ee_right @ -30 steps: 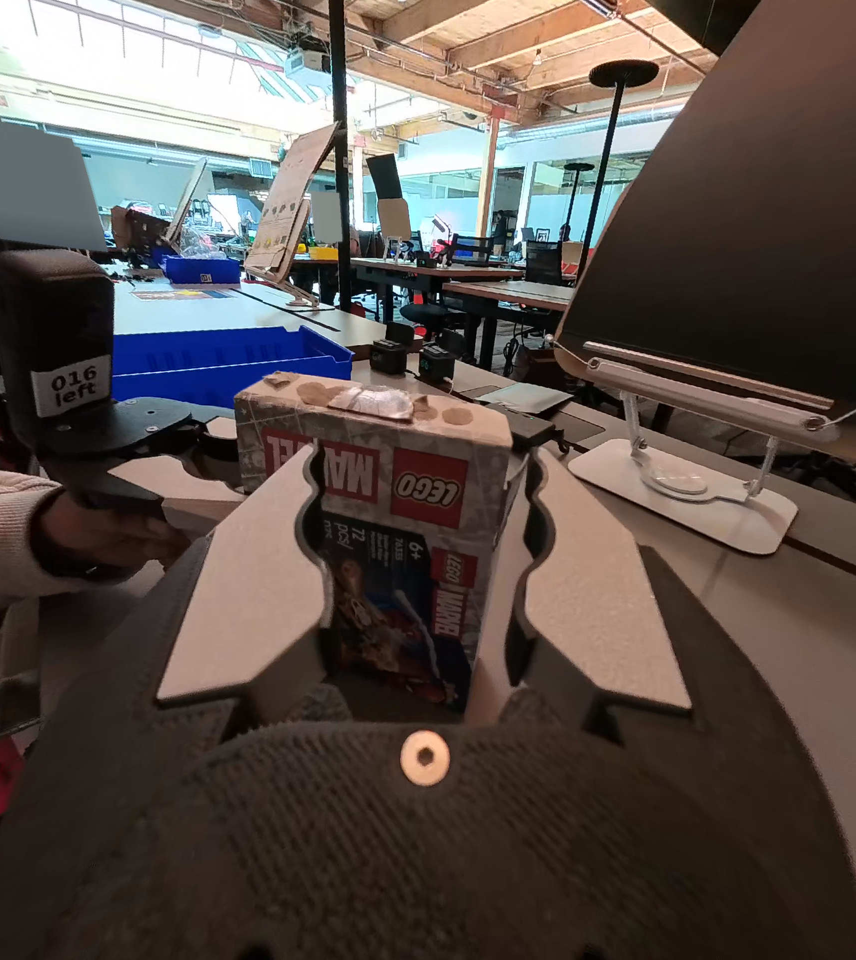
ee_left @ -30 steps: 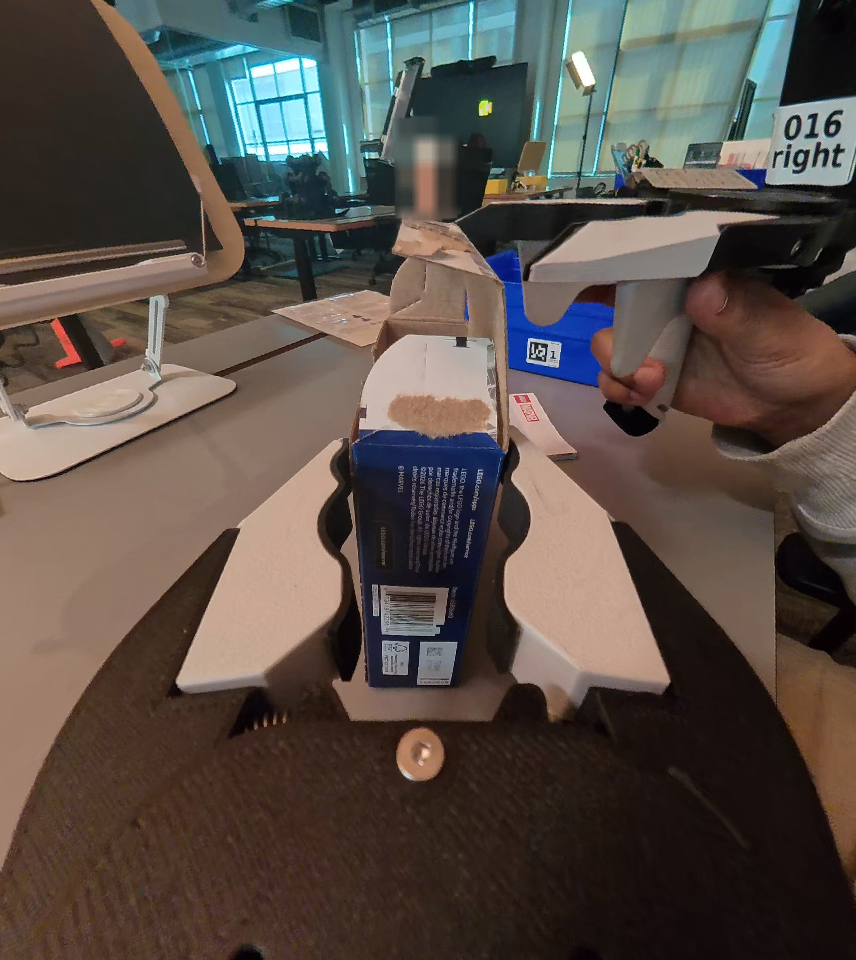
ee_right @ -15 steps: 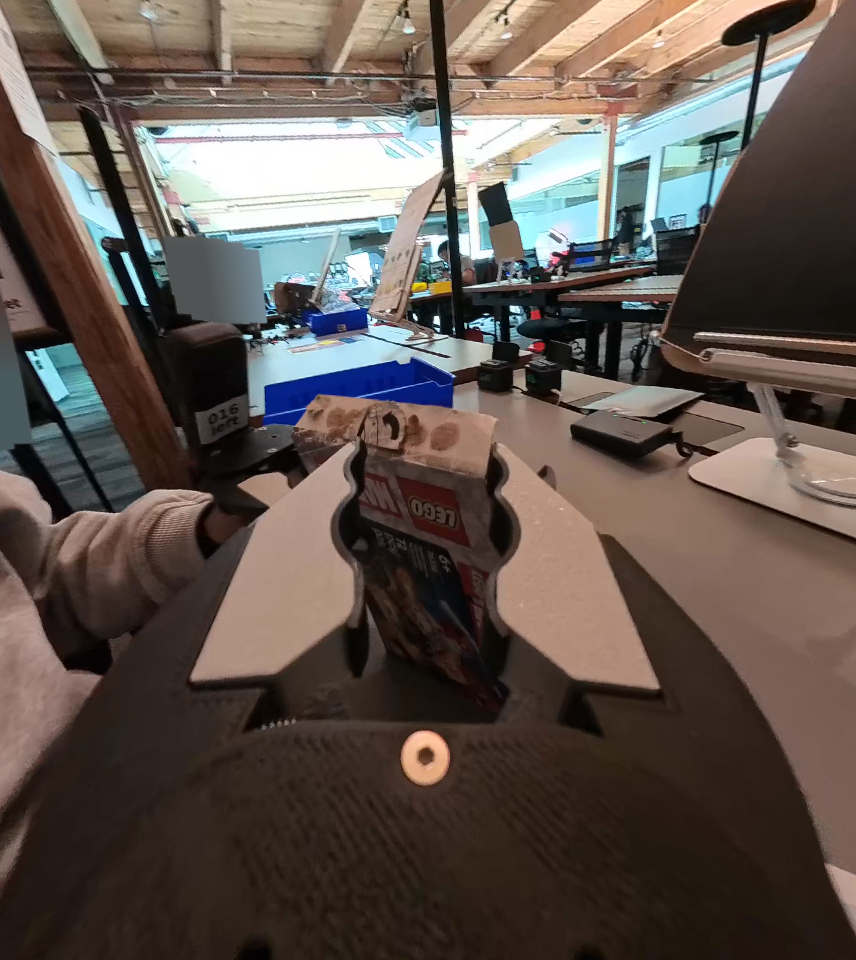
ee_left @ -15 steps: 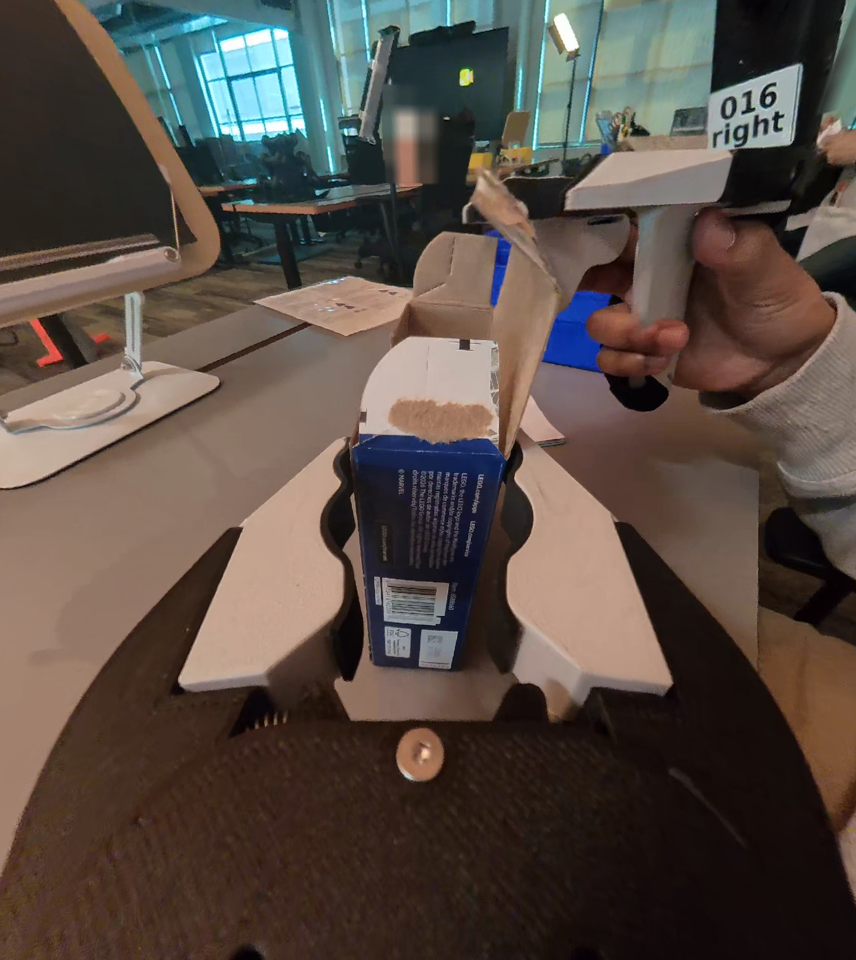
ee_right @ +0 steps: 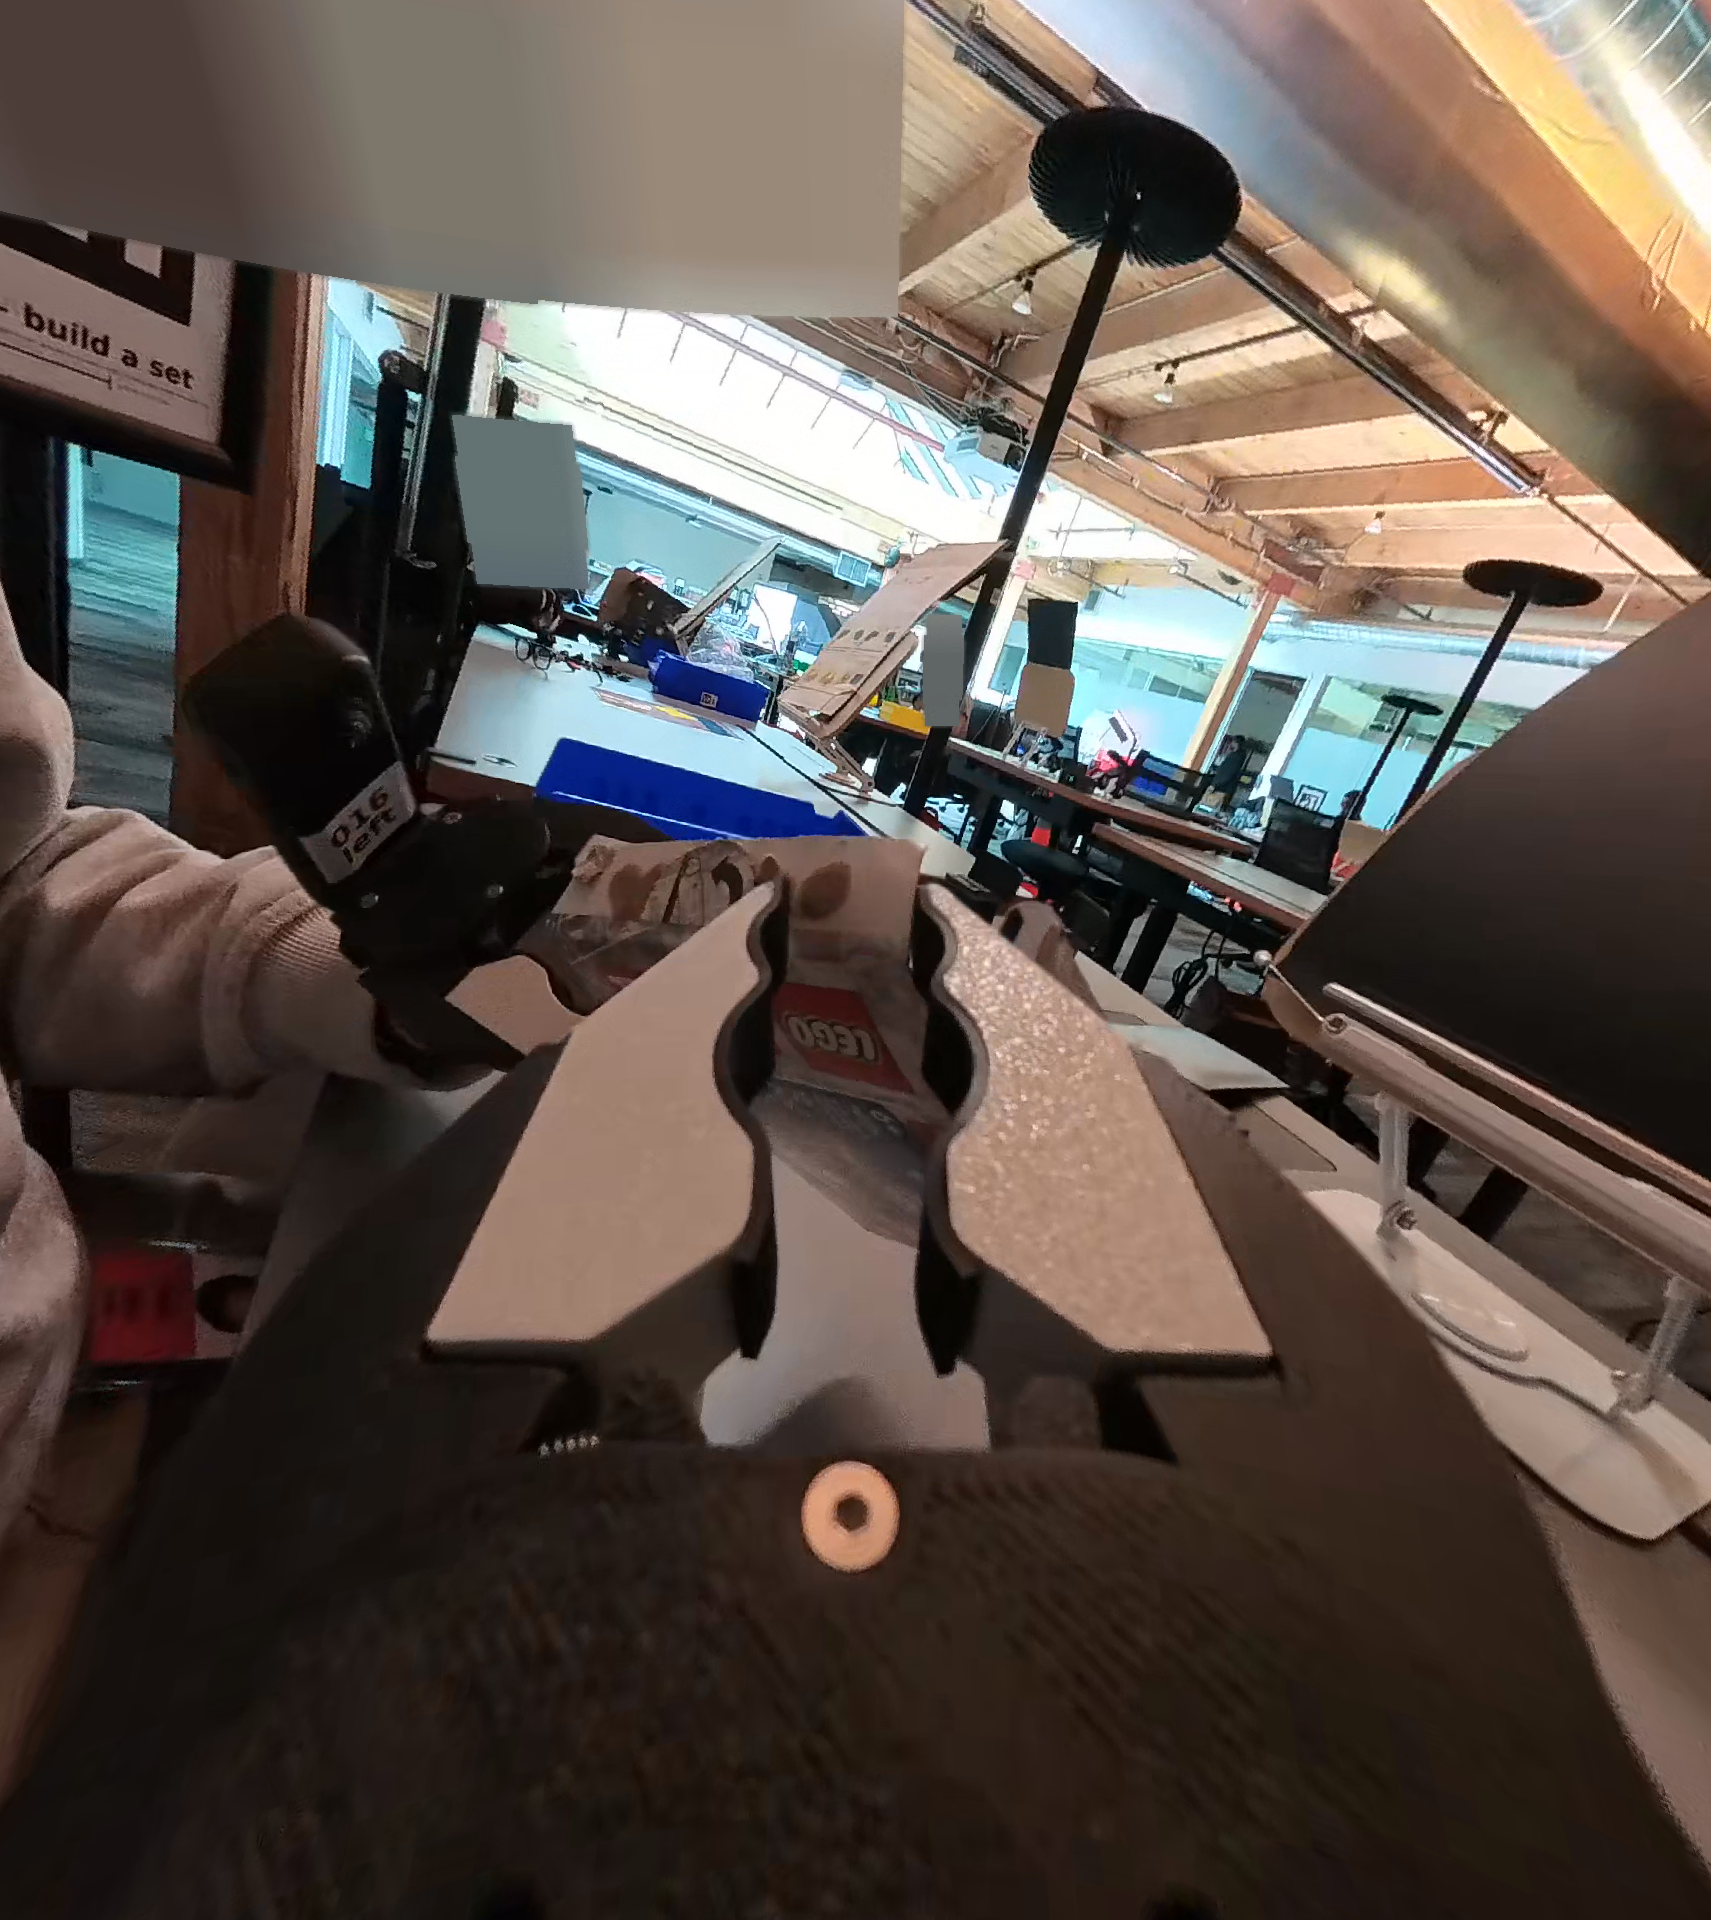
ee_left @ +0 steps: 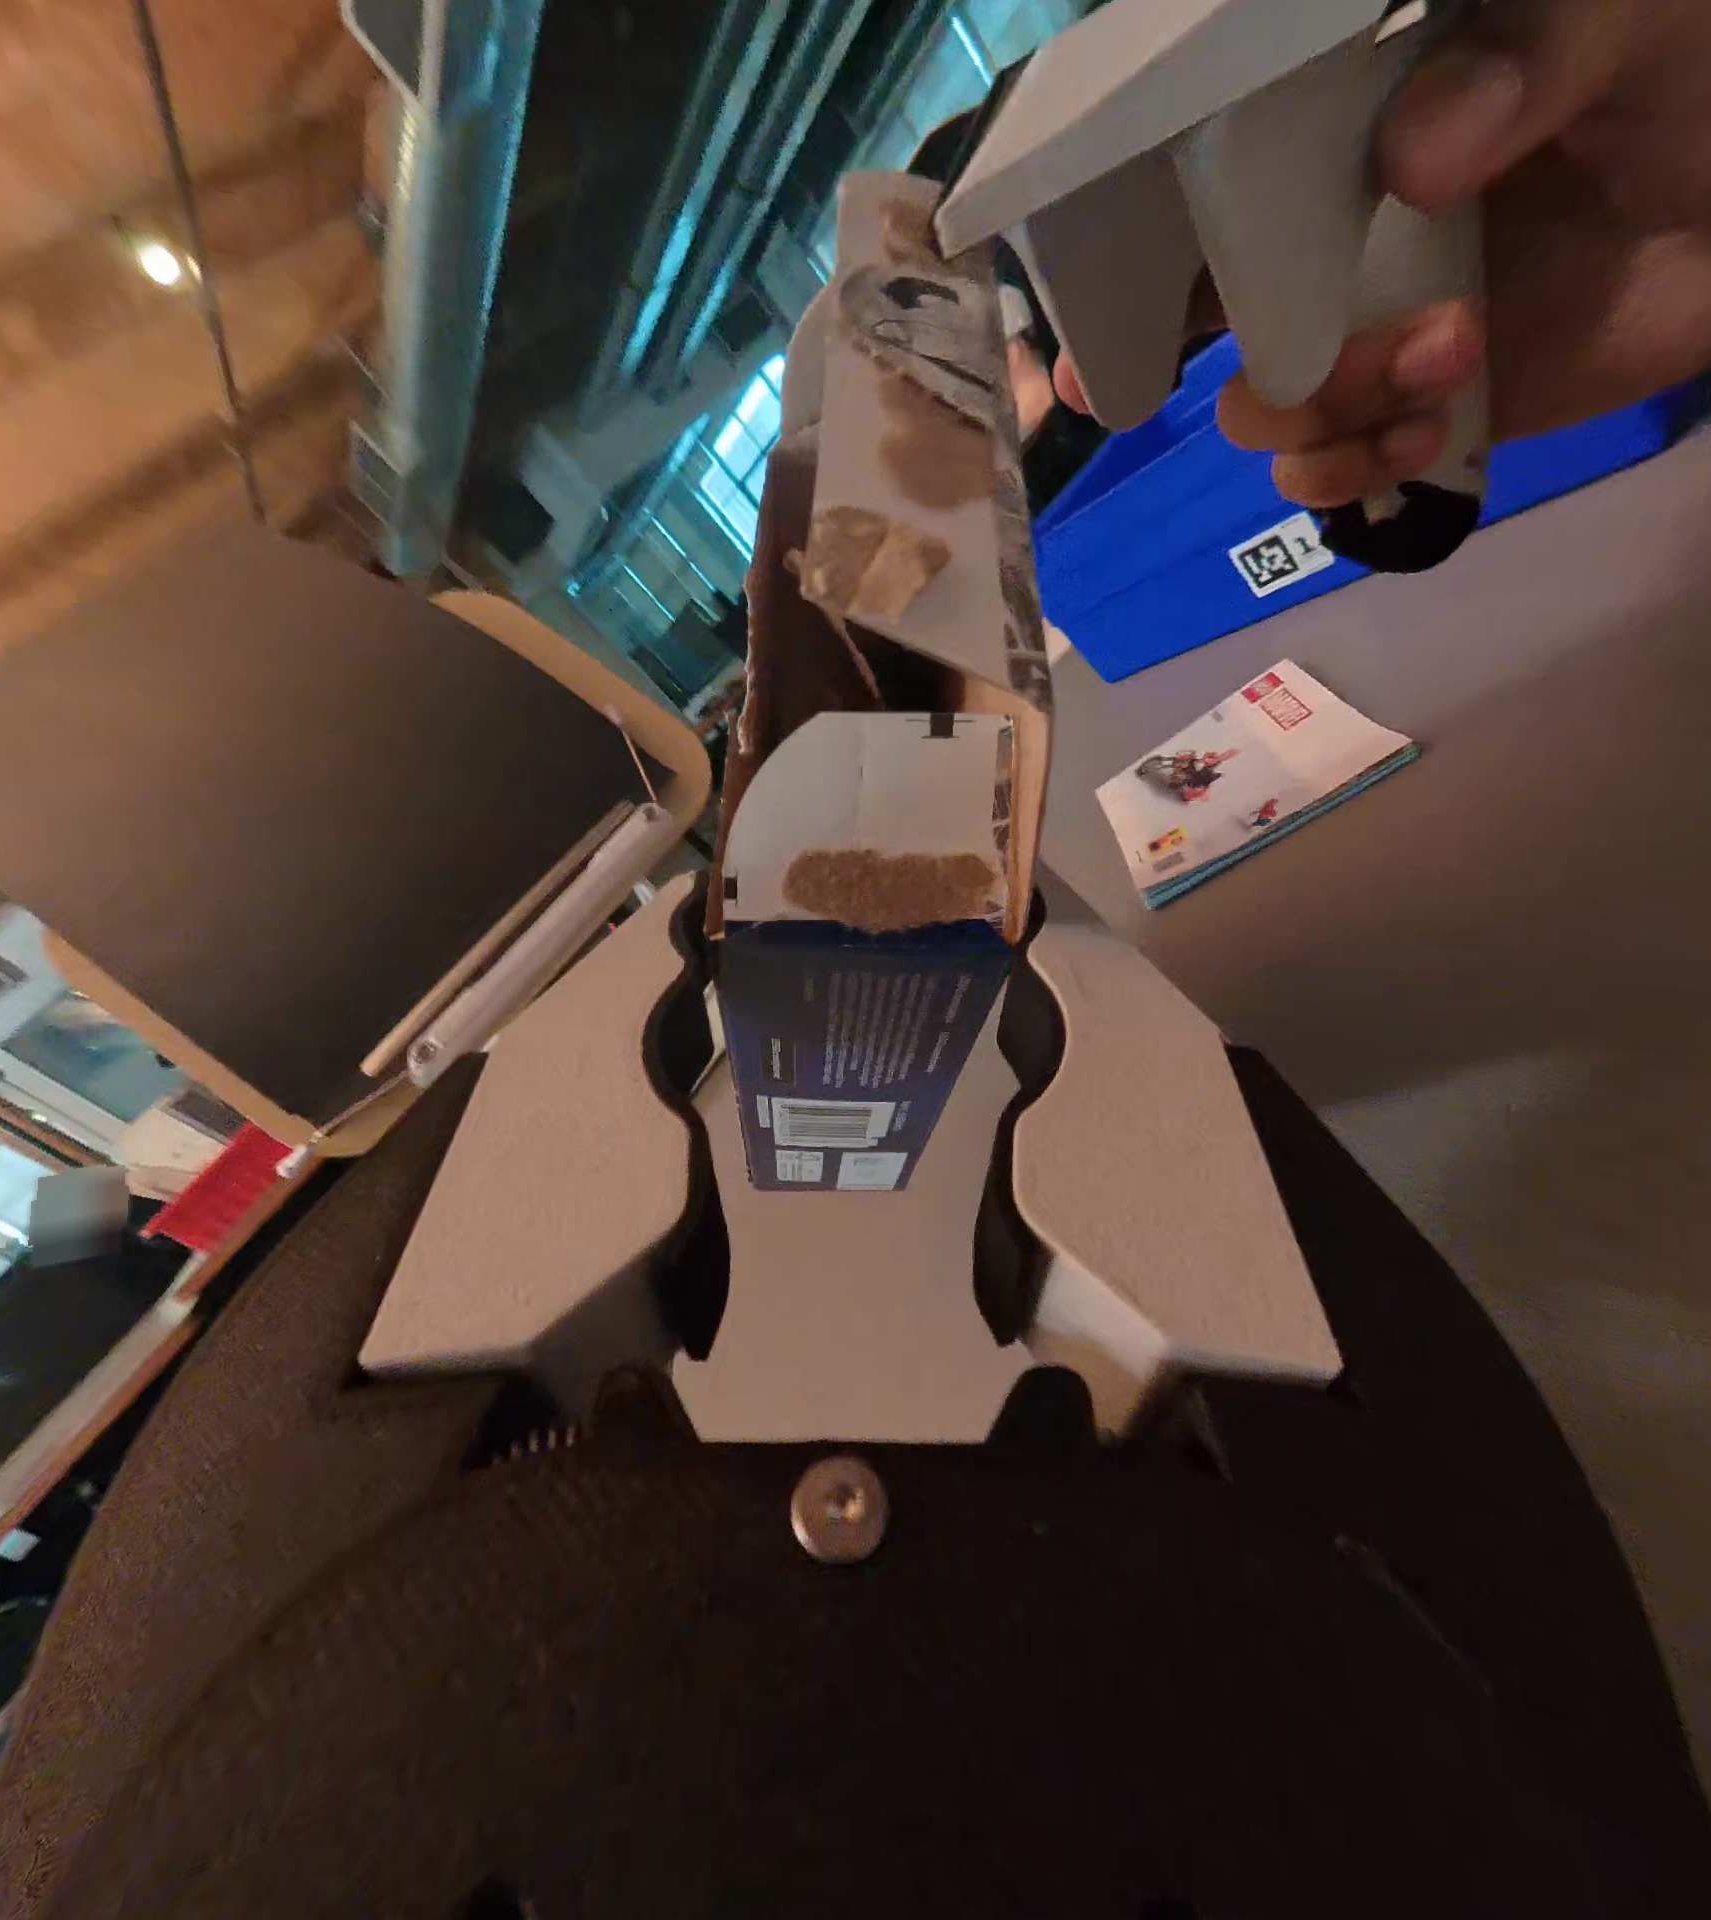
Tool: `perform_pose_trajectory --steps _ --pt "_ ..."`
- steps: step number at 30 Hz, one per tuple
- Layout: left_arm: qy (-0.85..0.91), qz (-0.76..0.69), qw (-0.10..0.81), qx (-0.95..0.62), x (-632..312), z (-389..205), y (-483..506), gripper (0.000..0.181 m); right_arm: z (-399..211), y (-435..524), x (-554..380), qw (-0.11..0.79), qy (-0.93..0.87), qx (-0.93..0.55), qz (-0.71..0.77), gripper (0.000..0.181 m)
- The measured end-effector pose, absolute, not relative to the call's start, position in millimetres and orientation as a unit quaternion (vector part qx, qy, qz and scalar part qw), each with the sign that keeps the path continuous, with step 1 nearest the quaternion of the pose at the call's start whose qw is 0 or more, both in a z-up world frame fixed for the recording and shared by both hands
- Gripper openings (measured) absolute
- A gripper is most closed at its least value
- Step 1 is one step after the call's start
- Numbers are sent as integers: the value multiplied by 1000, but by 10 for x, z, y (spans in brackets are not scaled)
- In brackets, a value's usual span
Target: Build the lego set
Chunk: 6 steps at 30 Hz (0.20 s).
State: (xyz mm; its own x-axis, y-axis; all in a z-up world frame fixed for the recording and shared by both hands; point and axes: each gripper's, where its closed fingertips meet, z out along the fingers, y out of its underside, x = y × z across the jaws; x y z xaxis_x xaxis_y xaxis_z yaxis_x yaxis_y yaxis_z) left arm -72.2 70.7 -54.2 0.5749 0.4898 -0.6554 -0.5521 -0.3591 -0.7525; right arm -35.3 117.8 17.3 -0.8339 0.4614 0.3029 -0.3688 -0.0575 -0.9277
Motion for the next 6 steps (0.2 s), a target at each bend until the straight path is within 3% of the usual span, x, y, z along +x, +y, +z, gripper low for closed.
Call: perform_pose_trajectory --steps 6 --pt "6 443 601 -665 -709 -418 648 55 235 1224 -446 308 -608 -67 729 29"
